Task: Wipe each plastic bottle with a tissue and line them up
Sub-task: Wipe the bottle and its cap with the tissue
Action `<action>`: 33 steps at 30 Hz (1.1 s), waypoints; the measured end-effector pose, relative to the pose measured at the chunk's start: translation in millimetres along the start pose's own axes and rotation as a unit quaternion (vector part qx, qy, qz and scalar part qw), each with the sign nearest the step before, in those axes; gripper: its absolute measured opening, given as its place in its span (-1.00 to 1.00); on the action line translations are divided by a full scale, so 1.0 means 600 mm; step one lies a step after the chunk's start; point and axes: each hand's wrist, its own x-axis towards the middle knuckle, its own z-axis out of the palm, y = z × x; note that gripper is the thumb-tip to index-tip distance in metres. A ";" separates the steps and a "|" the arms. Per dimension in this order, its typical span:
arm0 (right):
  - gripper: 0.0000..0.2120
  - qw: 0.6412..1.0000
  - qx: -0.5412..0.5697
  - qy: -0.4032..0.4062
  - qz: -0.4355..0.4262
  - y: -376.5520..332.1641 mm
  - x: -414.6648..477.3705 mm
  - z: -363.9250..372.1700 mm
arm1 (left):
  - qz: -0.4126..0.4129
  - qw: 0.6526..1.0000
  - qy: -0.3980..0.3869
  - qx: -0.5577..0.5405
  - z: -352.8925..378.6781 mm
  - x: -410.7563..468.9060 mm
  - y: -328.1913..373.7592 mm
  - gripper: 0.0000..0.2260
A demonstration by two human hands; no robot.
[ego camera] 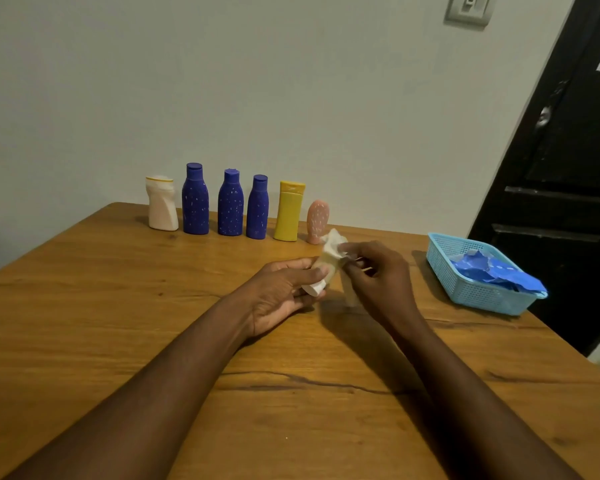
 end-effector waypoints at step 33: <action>-0.90 0.995 -0.010 -0.093 -0.022 -0.025 -0.008 0.010 | -0.003 0.999 -0.012 0.044 -0.012 -0.006 0.001 -0.64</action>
